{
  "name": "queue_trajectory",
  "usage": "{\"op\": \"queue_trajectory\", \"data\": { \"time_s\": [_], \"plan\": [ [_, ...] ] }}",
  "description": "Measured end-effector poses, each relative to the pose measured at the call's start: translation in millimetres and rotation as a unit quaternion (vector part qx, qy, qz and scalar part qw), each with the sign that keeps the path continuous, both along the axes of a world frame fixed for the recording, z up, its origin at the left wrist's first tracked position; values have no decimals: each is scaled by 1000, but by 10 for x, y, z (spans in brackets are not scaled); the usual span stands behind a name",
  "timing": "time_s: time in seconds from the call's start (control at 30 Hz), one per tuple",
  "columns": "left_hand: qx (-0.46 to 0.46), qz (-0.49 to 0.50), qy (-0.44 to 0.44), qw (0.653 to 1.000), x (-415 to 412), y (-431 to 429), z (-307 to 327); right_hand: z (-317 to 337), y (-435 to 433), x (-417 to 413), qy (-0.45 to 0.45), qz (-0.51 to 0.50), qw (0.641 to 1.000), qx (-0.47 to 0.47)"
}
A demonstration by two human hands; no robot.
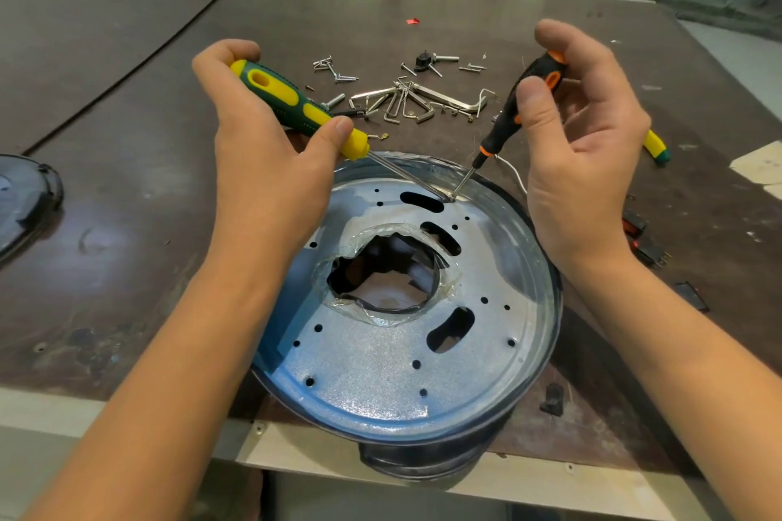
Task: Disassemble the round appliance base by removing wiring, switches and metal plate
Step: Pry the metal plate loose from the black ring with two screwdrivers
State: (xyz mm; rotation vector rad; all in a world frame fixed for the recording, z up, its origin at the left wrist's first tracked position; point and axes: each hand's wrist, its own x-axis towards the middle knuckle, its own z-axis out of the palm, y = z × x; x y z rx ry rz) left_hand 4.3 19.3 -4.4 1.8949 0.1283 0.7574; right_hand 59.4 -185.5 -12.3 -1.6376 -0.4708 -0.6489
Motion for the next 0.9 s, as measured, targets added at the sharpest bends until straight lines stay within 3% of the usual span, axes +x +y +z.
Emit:
{"op": "queue_trajectory", "data": {
  "time_s": [0.13,0.33,0.5,0.7,0.9],
  "plan": [
    [0,1,0,1000,1,-2,4,-6,2,-15,19,35,998,41],
    [-7,-6,-1,1000,-2,-3,7,10,6,-10,-14,1,1000,-14],
    [-8,-8,-1,1000,0,-2,9,-2,-7,-16,21,37,999,33],
    [-2,-5,-1,1000,1,-4,7,21,7,-15,-21,5,1000,-13],
    [4,1,-1,1000,5,0,2,5,-4,6,7,10,1000,22]
  ]
}}
